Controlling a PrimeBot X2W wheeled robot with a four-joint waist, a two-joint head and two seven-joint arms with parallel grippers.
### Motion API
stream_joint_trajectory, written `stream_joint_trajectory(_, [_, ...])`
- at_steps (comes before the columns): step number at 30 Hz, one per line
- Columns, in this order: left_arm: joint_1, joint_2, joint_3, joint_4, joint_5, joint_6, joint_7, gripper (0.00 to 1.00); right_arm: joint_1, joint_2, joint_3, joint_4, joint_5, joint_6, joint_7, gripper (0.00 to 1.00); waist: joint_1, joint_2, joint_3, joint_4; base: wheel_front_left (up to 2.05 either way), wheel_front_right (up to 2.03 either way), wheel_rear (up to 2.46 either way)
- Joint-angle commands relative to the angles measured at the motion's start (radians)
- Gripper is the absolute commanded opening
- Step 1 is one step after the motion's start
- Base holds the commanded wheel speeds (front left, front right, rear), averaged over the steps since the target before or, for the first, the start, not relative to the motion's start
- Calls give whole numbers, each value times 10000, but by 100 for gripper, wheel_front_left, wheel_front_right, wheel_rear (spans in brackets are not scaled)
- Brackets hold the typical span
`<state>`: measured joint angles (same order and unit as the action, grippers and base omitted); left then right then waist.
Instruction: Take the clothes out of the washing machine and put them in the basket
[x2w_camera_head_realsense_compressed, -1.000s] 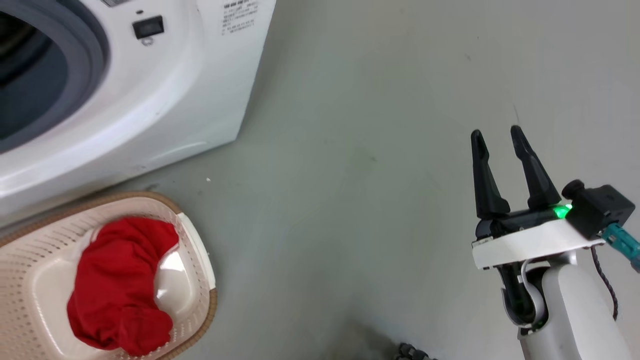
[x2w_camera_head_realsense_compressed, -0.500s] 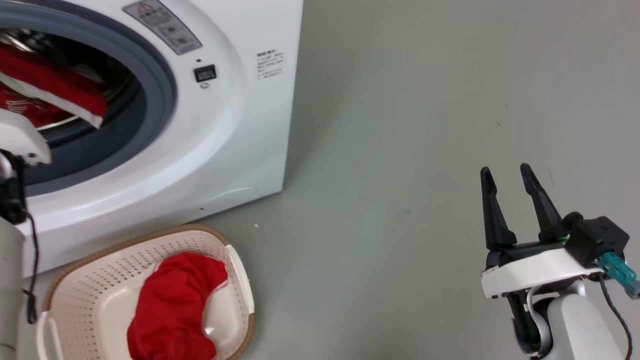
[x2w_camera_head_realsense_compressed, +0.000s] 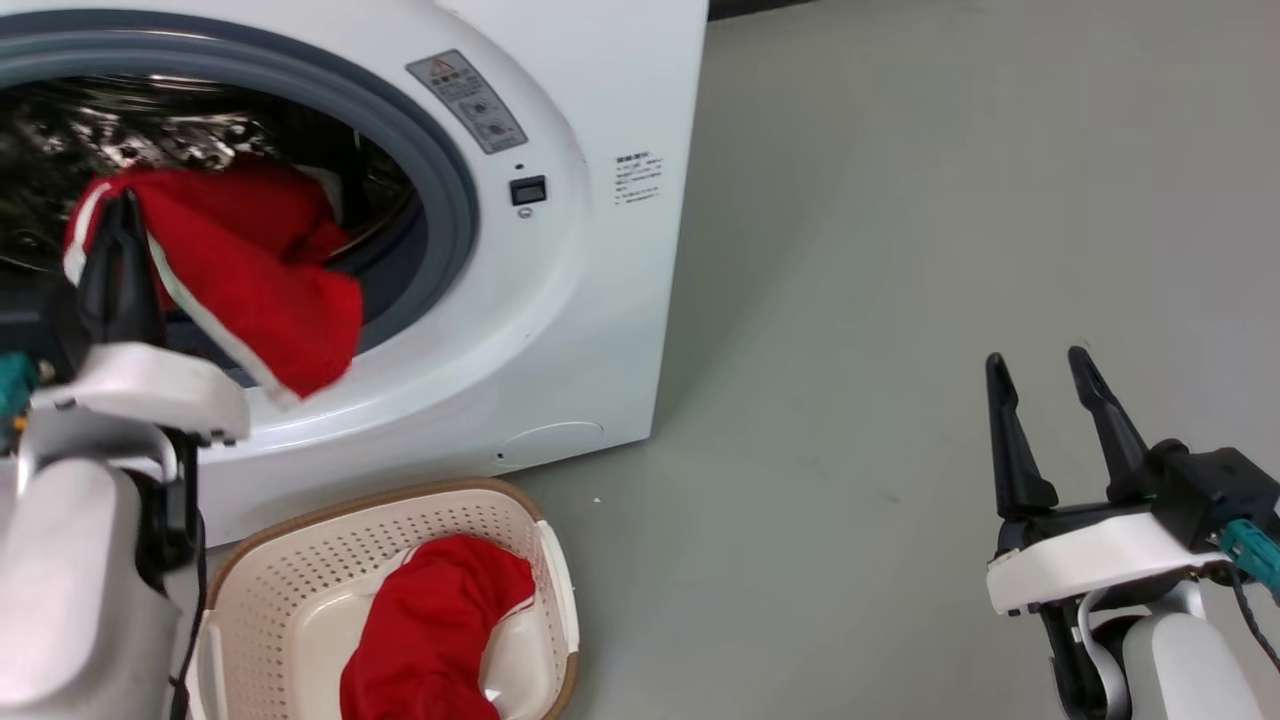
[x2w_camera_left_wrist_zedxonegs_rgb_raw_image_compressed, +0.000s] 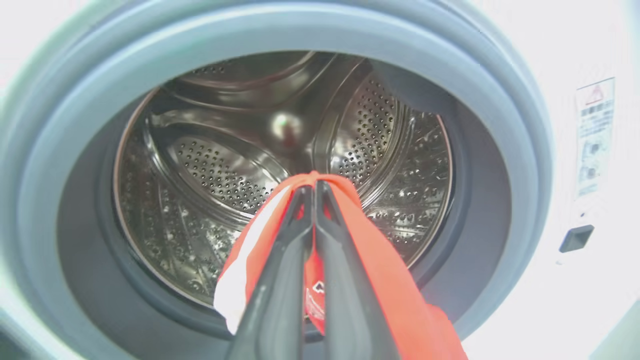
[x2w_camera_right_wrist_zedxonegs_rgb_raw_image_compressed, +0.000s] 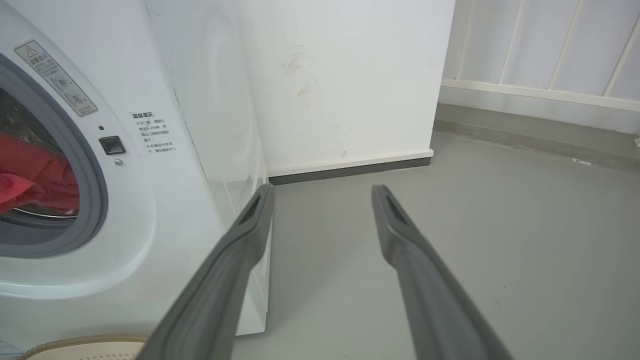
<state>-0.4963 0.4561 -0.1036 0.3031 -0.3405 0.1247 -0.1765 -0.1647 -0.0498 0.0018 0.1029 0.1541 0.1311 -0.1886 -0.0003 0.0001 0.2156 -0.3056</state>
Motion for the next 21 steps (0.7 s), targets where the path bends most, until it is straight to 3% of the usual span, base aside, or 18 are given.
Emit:
stream_joint_trajectory(1, [503, -86, 28, -518, -48, 168, 38, 0, 172, -5, -41, -117, -37, -7, 79, 100, 3, -1, -187, 219, 0, 0, 0])
stream_joint_trajectory(13, [3880, -458, 4, -3805, -18, 1274, 503, 0, 634, -5, -100, -742, -455, -7, 730, 100, 3, -1, -738, 903, 0, 0, 0])
stream_joint_trajectory(21, [5752, -1333, -537, -3931, -483, 1551, 609, 0, 873, -5, -82, -1065, -548, -7, 977, 100, 3, -1, -873, 1292, 0, 0, 0])
